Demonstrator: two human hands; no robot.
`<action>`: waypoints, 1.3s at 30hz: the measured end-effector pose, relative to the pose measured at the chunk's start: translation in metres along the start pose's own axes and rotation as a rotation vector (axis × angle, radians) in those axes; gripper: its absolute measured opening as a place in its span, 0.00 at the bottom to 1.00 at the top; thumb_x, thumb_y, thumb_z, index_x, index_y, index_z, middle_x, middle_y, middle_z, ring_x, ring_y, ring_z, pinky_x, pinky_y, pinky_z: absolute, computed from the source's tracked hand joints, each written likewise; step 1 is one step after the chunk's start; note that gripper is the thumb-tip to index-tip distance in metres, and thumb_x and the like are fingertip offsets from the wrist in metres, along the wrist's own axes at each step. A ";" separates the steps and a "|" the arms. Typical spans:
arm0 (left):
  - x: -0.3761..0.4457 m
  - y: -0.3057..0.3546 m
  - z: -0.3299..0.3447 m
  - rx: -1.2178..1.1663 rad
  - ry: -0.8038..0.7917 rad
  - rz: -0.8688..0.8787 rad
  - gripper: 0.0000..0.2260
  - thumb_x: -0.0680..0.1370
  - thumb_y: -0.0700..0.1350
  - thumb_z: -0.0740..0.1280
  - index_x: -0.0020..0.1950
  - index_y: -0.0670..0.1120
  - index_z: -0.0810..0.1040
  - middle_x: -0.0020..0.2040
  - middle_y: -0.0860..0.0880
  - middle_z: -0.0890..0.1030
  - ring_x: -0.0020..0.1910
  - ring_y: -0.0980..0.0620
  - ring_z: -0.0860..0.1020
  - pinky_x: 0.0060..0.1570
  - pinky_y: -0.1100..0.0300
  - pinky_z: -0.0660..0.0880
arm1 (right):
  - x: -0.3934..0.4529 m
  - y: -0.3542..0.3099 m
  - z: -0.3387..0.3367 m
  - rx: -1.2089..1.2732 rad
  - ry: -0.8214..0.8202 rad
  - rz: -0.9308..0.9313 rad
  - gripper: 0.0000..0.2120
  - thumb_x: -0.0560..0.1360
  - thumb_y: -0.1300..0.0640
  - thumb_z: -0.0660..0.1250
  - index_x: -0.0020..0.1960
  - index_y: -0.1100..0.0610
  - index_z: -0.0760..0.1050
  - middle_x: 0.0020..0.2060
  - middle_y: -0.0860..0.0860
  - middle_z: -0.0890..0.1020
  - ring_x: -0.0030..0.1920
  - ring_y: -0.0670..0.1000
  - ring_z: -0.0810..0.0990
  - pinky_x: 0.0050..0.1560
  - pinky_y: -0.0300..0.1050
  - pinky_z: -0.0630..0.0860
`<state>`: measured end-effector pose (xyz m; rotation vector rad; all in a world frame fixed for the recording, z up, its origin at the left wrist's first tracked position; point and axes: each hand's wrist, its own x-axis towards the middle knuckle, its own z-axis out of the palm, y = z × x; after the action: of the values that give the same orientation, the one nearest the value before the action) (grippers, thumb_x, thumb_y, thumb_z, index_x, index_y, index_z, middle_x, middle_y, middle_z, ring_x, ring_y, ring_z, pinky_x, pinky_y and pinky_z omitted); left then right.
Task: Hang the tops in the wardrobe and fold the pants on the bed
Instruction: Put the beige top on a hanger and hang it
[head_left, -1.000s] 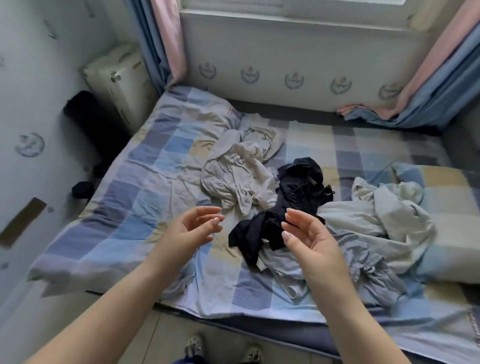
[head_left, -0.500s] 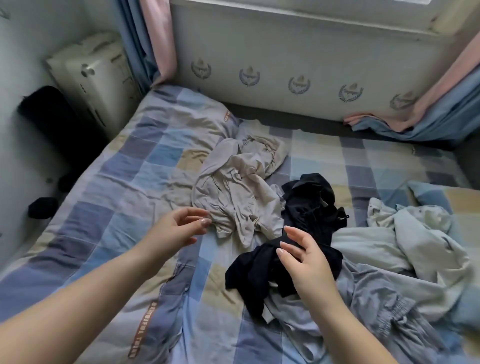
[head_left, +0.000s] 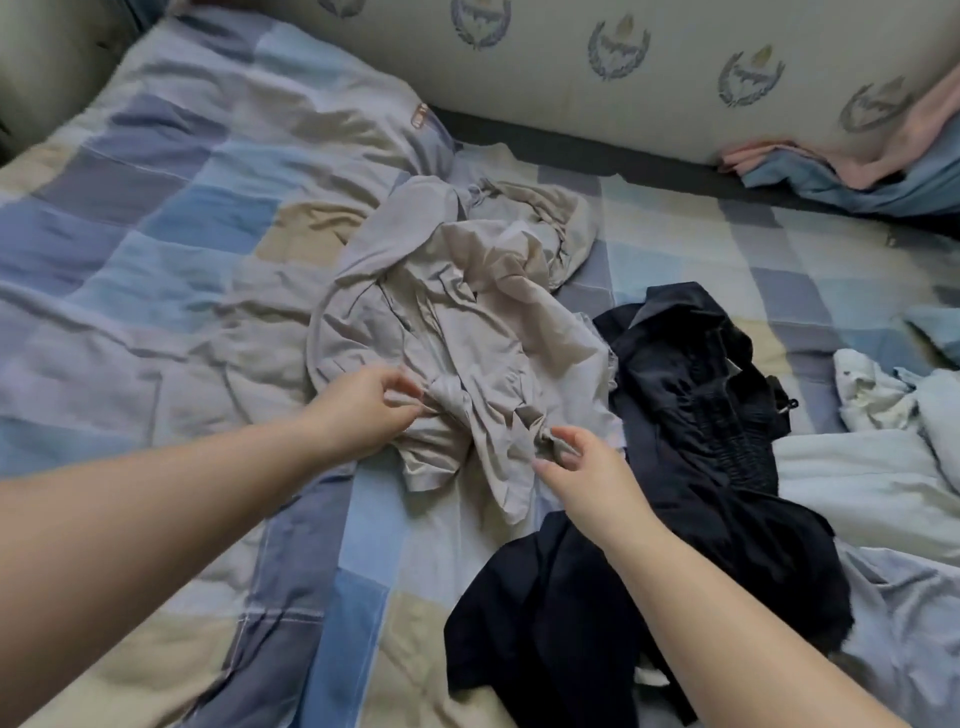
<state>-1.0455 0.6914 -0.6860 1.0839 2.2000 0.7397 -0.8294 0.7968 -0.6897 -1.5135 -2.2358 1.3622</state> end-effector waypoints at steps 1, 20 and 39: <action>0.007 -0.015 0.011 0.106 -0.001 0.046 0.09 0.74 0.43 0.70 0.55 0.48 0.81 0.59 0.47 0.81 0.59 0.51 0.77 0.58 0.63 0.68 | 0.006 0.012 0.012 0.018 -0.019 0.030 0.25 0.76 0.55 0.68 0.71 0.53 0.67 0.65 0.48 0.74 0.57 0.42 0.74 0.52 0.36 0.69; 0.067 -0.076 0.086 -0.029 -0.012 0.049 0.18 0.76 0.50 0.69 0.66 0.51 0.76 0.46 0.48 0.84 0.43 0.53 0.79 0.38 0.65 0.71 | 0.074 0.076 0.091 0.402 -0.055 0.204 0.27 0.74 0.47 0.69 0.69 0.54 0.68 0.57 0.52 0.80 0.47 0.47 0.77 0.50 0.43 0.76; -0.079 0.052 0.092 -1.030 -0.327 -0.521 0.26 0.69 0.59 0.69 0.58 0.42 0.76 0.56 0.46 0.82 0.52 0.44 0.80 0.50 0.50 0.77 | -0.094 0.026 -0.007 0.689 -0.240 0.004 0.14 0.67 0.63 0.60 0.46 0.55 0.81 0.37 0.51 0.80 0.40 0.49 0.76 0.42 0.43 0.74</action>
<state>-0.9148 0.6736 -0.6936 0.0843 1.3771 1.1340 -0.7614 0.7293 -0.6699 -1.1460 -1.5752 2.1067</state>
